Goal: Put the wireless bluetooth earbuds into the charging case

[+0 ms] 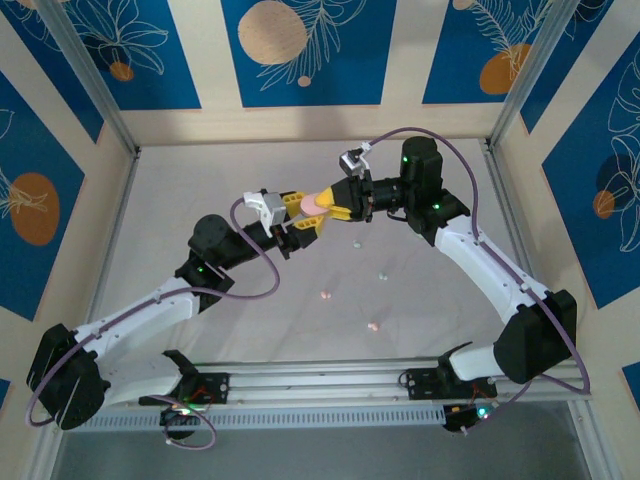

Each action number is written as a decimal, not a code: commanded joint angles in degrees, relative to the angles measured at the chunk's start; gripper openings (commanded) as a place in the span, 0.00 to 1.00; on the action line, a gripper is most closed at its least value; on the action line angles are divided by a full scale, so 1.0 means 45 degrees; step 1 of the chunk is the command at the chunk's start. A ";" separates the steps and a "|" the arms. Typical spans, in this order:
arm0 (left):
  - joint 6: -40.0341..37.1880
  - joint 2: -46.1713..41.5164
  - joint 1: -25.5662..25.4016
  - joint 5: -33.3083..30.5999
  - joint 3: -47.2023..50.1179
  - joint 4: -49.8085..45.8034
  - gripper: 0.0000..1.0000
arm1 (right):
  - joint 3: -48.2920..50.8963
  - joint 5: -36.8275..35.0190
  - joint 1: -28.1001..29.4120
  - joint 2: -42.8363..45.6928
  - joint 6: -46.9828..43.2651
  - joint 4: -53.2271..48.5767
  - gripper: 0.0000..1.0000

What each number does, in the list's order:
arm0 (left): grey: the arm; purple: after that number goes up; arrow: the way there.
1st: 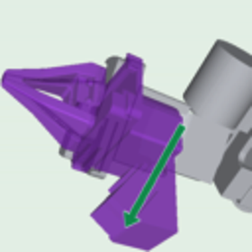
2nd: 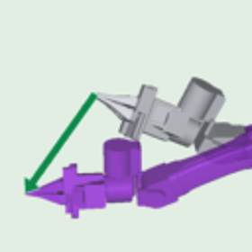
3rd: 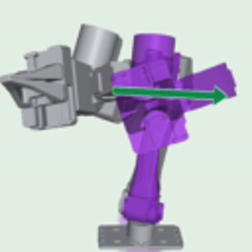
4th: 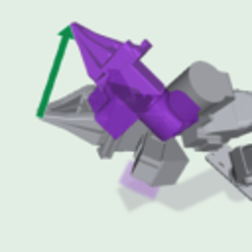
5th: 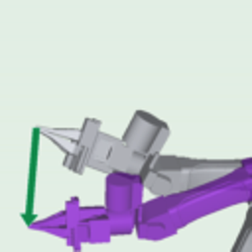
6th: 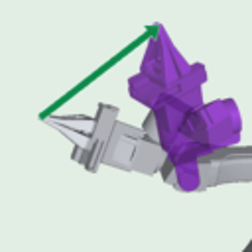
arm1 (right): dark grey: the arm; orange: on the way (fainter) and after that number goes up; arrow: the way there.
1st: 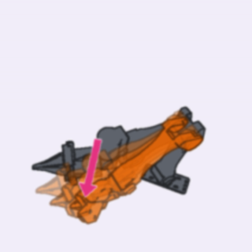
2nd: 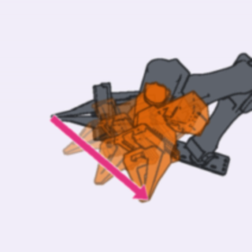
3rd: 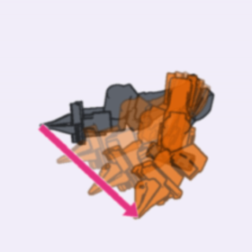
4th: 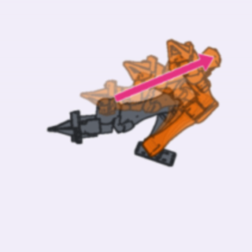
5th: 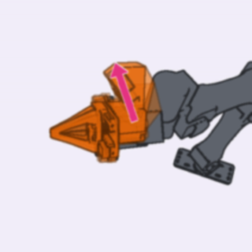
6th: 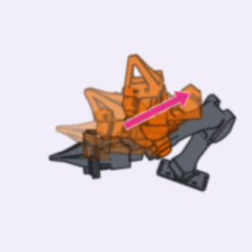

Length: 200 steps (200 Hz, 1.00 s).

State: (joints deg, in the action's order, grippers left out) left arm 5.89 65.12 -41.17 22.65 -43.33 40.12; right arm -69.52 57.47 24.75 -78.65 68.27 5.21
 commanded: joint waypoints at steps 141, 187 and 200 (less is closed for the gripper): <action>-0.0099 0.0062 -0.0075 0.0316 -0.0554 0.0128 0.35 | 0.0033 0.0335 0.0085 -0.0058 0.0122 -0.0148 0.26; -0.0169 0.0080 -0.0068 0.0355 -0.0576 0.0061 0.30 | 0.0036 0.0118 0.0056 0.0007 -0.0055 -0.0395 0.34; -0.0162 0.0045 -0.0066 0.0342 -0.0551 0.0030 0.29 | -0.0025 -0.0001 0.0029 0.0074 -0.0216 -0.0638 0.38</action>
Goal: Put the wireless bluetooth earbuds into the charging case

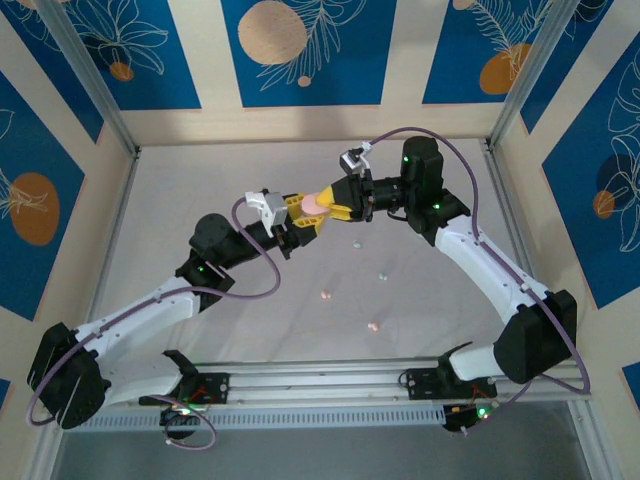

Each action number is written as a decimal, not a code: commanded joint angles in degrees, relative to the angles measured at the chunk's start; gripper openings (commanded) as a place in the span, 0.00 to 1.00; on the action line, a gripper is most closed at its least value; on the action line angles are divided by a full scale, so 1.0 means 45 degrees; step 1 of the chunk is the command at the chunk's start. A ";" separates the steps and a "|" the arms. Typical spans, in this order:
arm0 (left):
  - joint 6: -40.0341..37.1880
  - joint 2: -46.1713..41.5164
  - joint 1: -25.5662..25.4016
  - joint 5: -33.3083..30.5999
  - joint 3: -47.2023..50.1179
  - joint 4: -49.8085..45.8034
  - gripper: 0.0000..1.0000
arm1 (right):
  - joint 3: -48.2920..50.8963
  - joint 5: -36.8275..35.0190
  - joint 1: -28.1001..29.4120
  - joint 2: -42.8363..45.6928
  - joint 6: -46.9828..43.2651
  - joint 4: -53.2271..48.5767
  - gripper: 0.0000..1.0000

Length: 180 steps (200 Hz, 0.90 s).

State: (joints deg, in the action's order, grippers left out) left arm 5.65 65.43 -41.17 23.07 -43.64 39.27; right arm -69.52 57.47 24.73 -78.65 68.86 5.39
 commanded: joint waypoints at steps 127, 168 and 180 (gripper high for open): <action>0.1019 -0.0234 -0.0080 0.0701 -0.0108 0.0206 0.27 | 0.0281 -0.4673 0.0015 0.3199 -1.1745 -0.4781 0.71; 0.1512 -0.0077 -0.0078 0.0947 -0.0107 0.0629 0.27 | -0.0582 -0.5791 0.0447 0.2854 -1.3906 -0.6524 0.73; 0.1576 -0.0016 -0.0081 0.1058 -0.0137 0.0649 0.27 | -0.0717 -0.6006 0.0462 0.2760 -1.4115 -0.6730 0.73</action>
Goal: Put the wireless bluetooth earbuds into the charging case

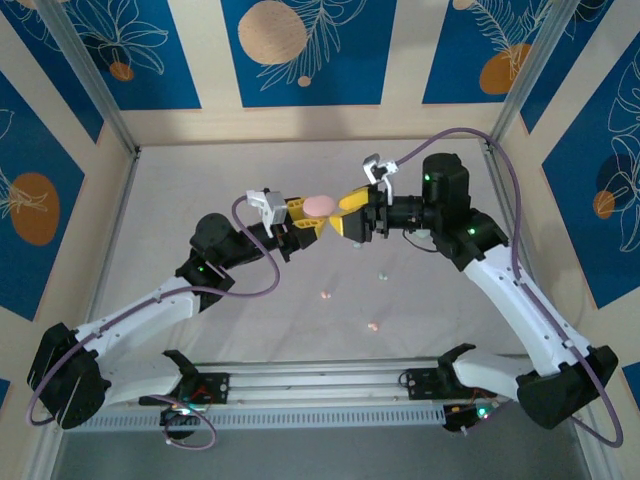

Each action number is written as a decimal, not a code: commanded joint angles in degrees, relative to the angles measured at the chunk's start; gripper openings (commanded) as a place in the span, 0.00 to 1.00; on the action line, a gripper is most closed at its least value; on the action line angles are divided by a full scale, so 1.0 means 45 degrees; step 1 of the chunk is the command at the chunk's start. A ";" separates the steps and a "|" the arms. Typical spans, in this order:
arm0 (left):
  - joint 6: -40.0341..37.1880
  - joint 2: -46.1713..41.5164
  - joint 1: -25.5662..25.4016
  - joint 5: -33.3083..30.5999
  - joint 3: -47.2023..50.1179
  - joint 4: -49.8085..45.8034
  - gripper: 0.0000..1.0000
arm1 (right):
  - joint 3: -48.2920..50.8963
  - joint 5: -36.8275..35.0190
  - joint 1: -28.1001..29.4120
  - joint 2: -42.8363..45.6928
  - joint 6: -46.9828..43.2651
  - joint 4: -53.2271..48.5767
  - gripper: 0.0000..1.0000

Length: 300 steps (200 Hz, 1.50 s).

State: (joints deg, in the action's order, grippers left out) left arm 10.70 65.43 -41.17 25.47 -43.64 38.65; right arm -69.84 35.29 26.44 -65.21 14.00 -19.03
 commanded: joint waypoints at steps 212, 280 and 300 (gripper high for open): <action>0.0357 0.0197 -0.0077 0.1526 -0.0566 0.0238 0.27 | -0.2044 -0.1341 -0.0621 -0.1782 0.0894 -0.1417 0.71; 0.0201 -0.0133 -0.0087 0.0635 -0.0204 0.0199 0.28 | -0.2575 -0.0289 -0.0774 -0.1527 0.1870 -0.1514 0.74; 0.0011 -0.0407 -0.0080 -0.0049 0.0110 0.0335 0.28 | -0.2312 -0.0911 -0.1081 -0.0774 0.2816 -0.1258 0.76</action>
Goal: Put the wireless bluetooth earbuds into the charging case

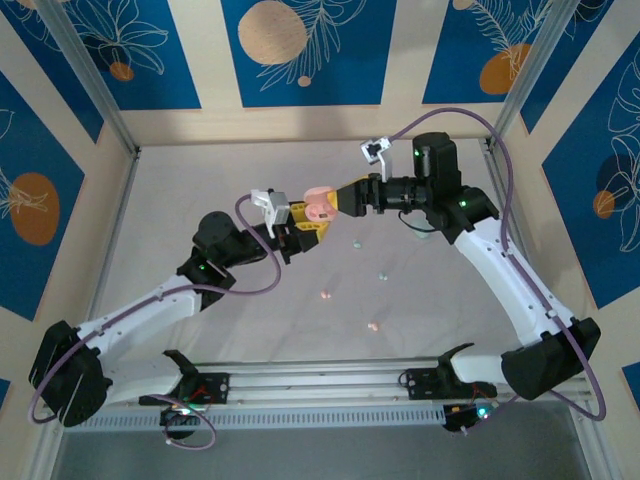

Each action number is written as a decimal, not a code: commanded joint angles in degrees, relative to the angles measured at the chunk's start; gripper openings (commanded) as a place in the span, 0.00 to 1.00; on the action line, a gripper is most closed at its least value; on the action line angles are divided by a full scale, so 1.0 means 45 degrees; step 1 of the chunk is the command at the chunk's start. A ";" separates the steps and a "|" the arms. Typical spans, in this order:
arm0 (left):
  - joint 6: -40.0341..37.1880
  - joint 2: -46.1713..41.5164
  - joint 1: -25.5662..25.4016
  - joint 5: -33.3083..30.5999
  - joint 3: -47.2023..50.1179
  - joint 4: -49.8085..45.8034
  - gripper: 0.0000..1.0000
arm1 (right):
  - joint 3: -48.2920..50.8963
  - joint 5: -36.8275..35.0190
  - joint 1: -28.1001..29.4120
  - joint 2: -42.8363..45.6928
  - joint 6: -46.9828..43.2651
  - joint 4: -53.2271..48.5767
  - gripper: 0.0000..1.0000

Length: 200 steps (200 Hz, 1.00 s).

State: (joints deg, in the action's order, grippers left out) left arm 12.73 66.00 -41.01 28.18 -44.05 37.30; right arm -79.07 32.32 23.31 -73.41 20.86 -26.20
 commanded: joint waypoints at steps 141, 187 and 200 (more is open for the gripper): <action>-0.0886 -0.1839 -0.0118 -0.2119 0.1078 0.0770 0.29 | 0.4129 -0.2614 -0.1525 -0.0768 0.2005 -0.3081 0.40; -0.1202 -0.2761 -0.0110 -0.2463 0.1039 0.0124 0.29 | 0.3591 -0.3685 0.1019 -0.3420 0.0923 -0.3674 0.34; -0.1282 -0.3062 -0.0105 -0.2527 0.0980 -0.0145 0.29 | 0.3260 -0.4358 0.1540 -0.4084 0.0686 -0.4041 0.33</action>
State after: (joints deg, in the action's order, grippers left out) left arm 8.56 55.05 -41.06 18.41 -39.42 37.80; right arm -61.19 17.72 27.05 -87.59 27.83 -39.79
